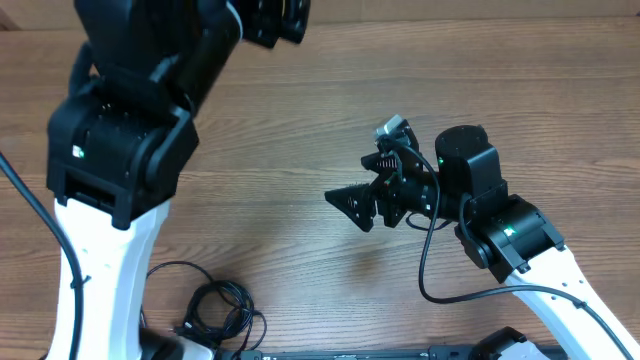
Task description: Untangle cables
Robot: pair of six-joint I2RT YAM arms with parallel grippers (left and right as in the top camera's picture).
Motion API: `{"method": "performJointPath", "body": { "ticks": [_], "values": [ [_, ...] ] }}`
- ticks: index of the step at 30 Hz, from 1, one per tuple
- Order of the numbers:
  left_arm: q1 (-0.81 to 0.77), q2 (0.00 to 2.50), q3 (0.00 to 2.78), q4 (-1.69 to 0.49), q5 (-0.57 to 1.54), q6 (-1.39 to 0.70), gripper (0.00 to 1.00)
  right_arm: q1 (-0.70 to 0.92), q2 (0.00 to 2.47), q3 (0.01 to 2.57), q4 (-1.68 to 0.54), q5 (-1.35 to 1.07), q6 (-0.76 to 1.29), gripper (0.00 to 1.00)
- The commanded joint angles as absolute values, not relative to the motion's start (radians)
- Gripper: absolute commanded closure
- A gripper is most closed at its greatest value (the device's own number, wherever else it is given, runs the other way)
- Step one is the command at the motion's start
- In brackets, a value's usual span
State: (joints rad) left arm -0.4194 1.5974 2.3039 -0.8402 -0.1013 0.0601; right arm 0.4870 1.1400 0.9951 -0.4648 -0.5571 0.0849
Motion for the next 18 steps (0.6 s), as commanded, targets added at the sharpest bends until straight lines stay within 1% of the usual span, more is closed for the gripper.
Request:
{"method": "performJointPath", "body": {
  "ticks": [1, 4, 7, 8, 10, 11, 12, 13, 15, 16, 17, 18],
  "values": [
    [-0.418, 1.44, 1.997, -0.754, -0.208, 0.099, 0.0, 0.493, 1.133, 1.017, -0.459, -0.511, 0.076, 0.0],
    [-0.419, 1.279, 1.696, -0.627, -0.271, 0.13, 0.0, 0.493, 1.133, 1.017, -0.462, -0.485, 0.076, 0.0],
    [-0.421, 1.104, 1.422, -0.534, -0.277, 0.161, 0.0, 0.493, 1.133, 1.017, -0.471, -0.456, 0.076, 0.0],
    [-0.421, 1.058, 1.361, -0.562, -0.277, 0.15, 0.0, 0.493, 1.133, 1.017, -0.477, -0.447, 0.073, 0.0],
    [-0.419, 0.989, 1.272, -0.707, -0.286, 0.147, 0.01, 0.493, 1.133, 1.017, -0.49, -0.441, 0.069, 0.0],
    [-0.419, 0.963, 1.227, -0.734, -0.305, 0.142, 0.05, 0.493, 1.134, 1.016, -0.49, -0.441, 0.069, 0.0],
    [-0.419, 0.943, 1.191, -0.756, -0.329, 0.122, 0.05, 0.493, 1.134, 1.016, -0.488, -0.442, 0.069, 0.0],
    [-0.42, 0.933, 1.169, -0.78, -0.347, 0.094, 0.06, 0.493, 1.134, 1.016, -0.484, -0.442, 0.069, 0.0],
    [-0.42, 0.926, 1.151, -0.9, -0.346, 0.01, 0.08, 0.493, 1.134, 1.016, -0.48, -0.442, 0.069, 0.0],
    [-0.42, 0.927, 1.149, -0.973, -0.347, -0.025, 0.13, 0.493, 1.135, 1.016, -0.48, -0.442, 0.069, 0.0],
    [-0.42, 0.931, 1.146, -1.043, -0.348, -0.071, 0.15, 0.493, 1.135, 1.016, -0.482, -0.442, 0.069, 0.0],
    [-0.42, 0.934, 1.142, -1.071, -0.347, -0.136, 0.14, 0.493, 1.135, 1.016, -0.484, -0.442, 0.07, 0.0]
  ]
}}
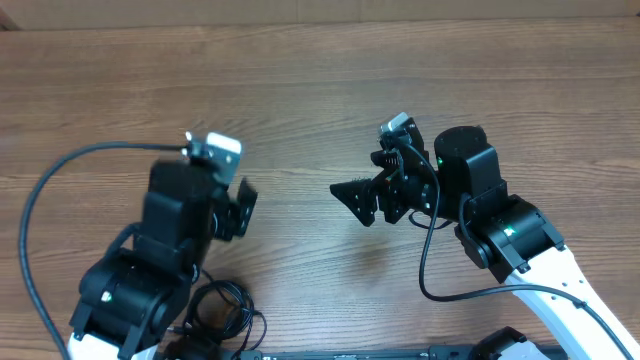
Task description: Untangle cables
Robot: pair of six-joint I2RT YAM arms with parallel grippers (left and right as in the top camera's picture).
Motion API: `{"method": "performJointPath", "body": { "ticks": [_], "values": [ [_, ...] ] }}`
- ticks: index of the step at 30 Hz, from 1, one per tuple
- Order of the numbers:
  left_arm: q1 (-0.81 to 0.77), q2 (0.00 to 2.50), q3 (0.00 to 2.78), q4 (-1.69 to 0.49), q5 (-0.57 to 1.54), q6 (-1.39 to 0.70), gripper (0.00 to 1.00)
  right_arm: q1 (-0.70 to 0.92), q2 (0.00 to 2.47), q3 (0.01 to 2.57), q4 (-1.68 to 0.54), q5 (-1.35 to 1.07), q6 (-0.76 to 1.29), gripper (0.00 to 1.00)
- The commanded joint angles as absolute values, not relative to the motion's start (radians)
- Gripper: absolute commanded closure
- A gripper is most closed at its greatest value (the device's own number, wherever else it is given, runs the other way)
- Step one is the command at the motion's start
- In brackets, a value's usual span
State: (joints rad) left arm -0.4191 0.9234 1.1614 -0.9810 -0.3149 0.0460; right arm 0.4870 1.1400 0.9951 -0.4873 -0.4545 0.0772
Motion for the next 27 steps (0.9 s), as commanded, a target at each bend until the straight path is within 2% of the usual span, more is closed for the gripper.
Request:
{"method": "performJointPath", "body": {
  "ticks": [1, 5, 13, 15, 16, 17, 18, 20, 21, 27],
  "values": [
    [-0.42, 0.934, 1.142, -1.084, -0.339, -0.179, 0.11, 0.493, 1.135, 1.016, -0.485, -0.442, 0.07, 0.0],
    [-0.419, 0.964, 1.134, -1.216, -0.223, -0.482, 0.1, 0.496, 1.135, 1.016, -0.488, -0.449, 0.07, 0.0],
    [-0.422, 1.044, 1.03, -1.335, -0.096, -0.772, 0.1, 0.503, 1.135, 1.016, -0.496, -0.448, 0.069, 0.0],
    [-0.439, 1.053, 0.973, -1.331, -0.095, -0.86, 0.18, 0.503, 1.135, 1.016, -0.498, -0.448, 0.069, 0.0],
    [-0.451, 1.056, 0.928, -1.327, -0.097, -0.936, 0.37, 0.503, 1.135, 1.016, -0.501, -0.448, 0.069, 0.0],
    [-0.458, 1.056, 0.9, -1.323, -0.096, -0.988, 0.46, 0.503, 1.135, 1.016, -0.504, -0.448, 0.068, 0.0],
    [-0.467, 1.056, 0.87, -1.319, -0.089, -1.044, 0.49, 0.503, 1.135, 1.016, -0.505, -0.445, 0.069, 0.0],
    [-0.485, 1.055, 0.817, -1.303, -0.064, -1.127, 0.69, 0.503, 1.135, 1.016, -0.505, -0.446, 0.059, 0.0],
    [-0.499, 1.055, 0.775, -1.282, -0.038, -1.18, 0.73, 0.503, 1.135, 1.016, -0.504, -0.445, 0.043, 0.0],
    [-0.545, 1.056, 0.629, -1.14, 0.069, -1.252, 0.71, 0.503, 1.135, 1.016, -0.507, -0.446, 0.024, 0.0]
  ]
}}
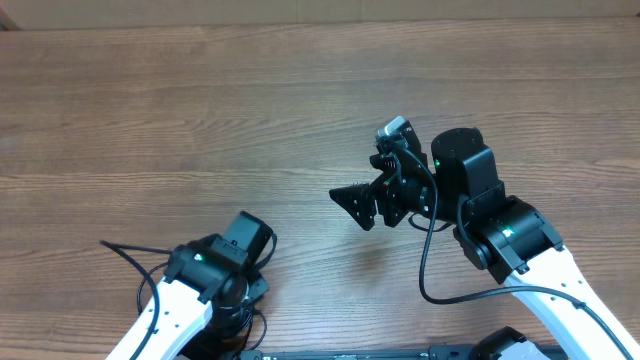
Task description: Untangle cables
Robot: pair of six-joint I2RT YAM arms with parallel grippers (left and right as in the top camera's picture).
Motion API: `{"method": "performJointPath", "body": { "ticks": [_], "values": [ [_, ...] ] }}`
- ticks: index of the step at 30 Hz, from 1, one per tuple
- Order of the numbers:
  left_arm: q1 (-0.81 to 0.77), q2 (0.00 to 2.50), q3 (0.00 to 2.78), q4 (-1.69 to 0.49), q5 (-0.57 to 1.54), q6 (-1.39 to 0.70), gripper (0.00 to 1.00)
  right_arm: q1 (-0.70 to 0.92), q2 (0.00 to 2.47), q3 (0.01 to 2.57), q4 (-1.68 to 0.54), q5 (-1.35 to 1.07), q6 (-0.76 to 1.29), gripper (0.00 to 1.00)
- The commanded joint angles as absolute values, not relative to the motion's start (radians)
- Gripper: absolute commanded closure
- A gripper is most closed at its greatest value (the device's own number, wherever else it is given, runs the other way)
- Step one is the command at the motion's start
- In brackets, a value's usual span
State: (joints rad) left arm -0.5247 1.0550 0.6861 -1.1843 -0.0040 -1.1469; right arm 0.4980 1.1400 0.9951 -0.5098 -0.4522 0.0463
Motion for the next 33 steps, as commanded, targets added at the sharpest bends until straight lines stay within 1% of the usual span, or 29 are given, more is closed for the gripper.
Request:
{"method": "performJointPath", "body": {
  "ticks": [1, 2, 4, 9, 14, 15, 16, 19, 23, 24, 30, 32, 33],
  "values": [
    [-0.546, 1.056, 0.619, -1.132, 0.072, -1.261, 0.69, 0.503, 1.135, 1.016, -0.507, -0.446, 0.024, 0.0],
    [-0.546, 1.056, 0.61, -1.125, 0.072, -1.266, 0.67, 0.503, 1.135, 1.016, -0.508, -0.446, 0.024, 0.0],
    [-0.546, 1.056, 0.6, -1.121, 0.057, -1.266, 0.67, 0.503, 1.135, 1.016, -0.509, -0.446, 0.024, 0.0],
    [-0.546, 1.056, 0.599, -1.121, -0.006, -1.283, 0.58, 0.503, 1.135, 1.016, -0.511, -0.446, 0.017, 0.0],
    [-0.544, 1.058, 0.599, -1.118, -0.116, -1.287, 0.55, 0.503, 1.135, 1.016, -0.513, -0.446, 0.017, 0.0],
    [-0.544, 1.058, 0.599, -1.12, -0.14, -1.287, 0.52, 0.503, 1.135, 1.016, -0.515, -0.446, 0.017, 0.0],
    [-0.543, 1.058, 0.599, -1.121, -0.162, -1.288, 0.45, 0.503, 1.135, 1.016, -0.517, -0.445, 0.017, 0.0],
    [-0.543, 1.059, 0.597, -1.117, -0.217, -1.318, 0.36, 0.503, 1.135, 1.016, -0.529, -0.445, 0.017, 0.0],
    [-0.543, 1.075, 0.587, -1.079, -0.243, -1.328, 0.36, 0.503, 1.135, 1.016, -0.535, -0.446, 0.017, 0.0],
    [-0.543, 1.083, 0.584, -1.066, -0.241, -1.328, 0.34, 0.503, 1.135, 1.016, -0.538, -0.445, 0.016, 0.0],
    [-0.543, 1.162, 0.523, -0.96, -0.188, -1.348, 0.31, 0.503, 1.135, 1.016, -0.545, -0.445, -0.009, 0.0],
    [-0.543, 1.2, 0.511, -0.907, -0.149, -1.35, 0.38, 0.503, 1.135, 1.016, -0.546, -0.445, -0.009, 0.0],
    [-0.543, 1.217, 0.51, -0.884, -0.138, -1.35, 0.49, 0.503, 1.135, 1.016, -0.547, -0.445, -0.009, 0.0]
  ]
}}
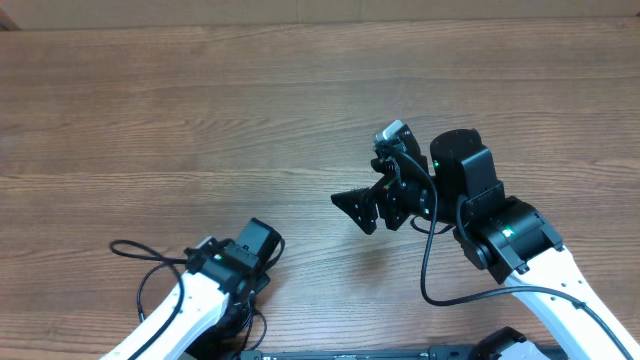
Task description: Untangle cables
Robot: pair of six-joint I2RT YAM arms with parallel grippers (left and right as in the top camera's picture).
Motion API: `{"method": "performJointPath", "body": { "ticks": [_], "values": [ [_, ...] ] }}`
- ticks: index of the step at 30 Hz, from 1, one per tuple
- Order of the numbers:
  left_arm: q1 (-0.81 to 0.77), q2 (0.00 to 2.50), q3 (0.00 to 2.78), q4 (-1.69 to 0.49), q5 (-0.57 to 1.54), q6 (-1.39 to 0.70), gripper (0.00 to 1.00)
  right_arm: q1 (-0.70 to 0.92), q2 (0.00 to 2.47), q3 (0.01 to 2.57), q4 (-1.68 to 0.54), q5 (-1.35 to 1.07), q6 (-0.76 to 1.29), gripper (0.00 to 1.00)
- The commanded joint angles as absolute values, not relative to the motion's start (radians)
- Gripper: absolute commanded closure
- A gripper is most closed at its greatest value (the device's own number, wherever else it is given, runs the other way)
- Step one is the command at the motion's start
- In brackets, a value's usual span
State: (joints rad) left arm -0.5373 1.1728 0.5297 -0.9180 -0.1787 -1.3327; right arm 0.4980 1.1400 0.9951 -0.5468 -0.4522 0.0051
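Observation:
The black cable tangle (256,322) lies at the table's front left edge. Only a few loops show beside my left arm (252,252), which is folded low over it. The left gripper's fingers are hidden under the wrist, so their state and any hold on the cable cannot be seen. My right gripper (345,204) hovers over the middle right of the table and points left. Its fingers come together in a wedge with nothing between them, well away from the tangle.
The brown wooden table (300,90) stretches away behind both arms. The left arm's own cable (130,248) loops out to the left near the front edge. The right arm's cable (425,270) hangs beside its wrist.
The left wrist has shifted slightly right and toward the front, still low over the tangle, and its own cable loop now stands out further left. The right arm has hardly moved.
The left arm first stood raised high near the camera, with the tangle exposed at the front edge. Then it was lower, with its gripper above the table left of centre. Then it was folded down over the tangle, where it stays. The right gripper hovered throughout.

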Motion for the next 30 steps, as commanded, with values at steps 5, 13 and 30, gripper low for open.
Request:
{"method": "performJointPath", "body": {
  "ticks": [5, 13, 30],
  "values": [
    [-0.543, 1.289, 0.515, -0.742, -0.08, -1.262, 0.96, 0.503, 1.135, 1.016, -0.549, -0.445, -0.01, 0.0],
    [-0.477, 1.275, 0.795, -0.704, -0.143, -1.013, 0.96, 0.503, 1.135, 1.016, -0.556, -0.445, -0.056, 0.0],
    [-0.181, 1.277, 1.343, -0.667, 0.912, -0.441, 0.96, 0.476, 1.135, 1.016, -0.446, -0.543, 0.017, 0.03]
  ]
}}
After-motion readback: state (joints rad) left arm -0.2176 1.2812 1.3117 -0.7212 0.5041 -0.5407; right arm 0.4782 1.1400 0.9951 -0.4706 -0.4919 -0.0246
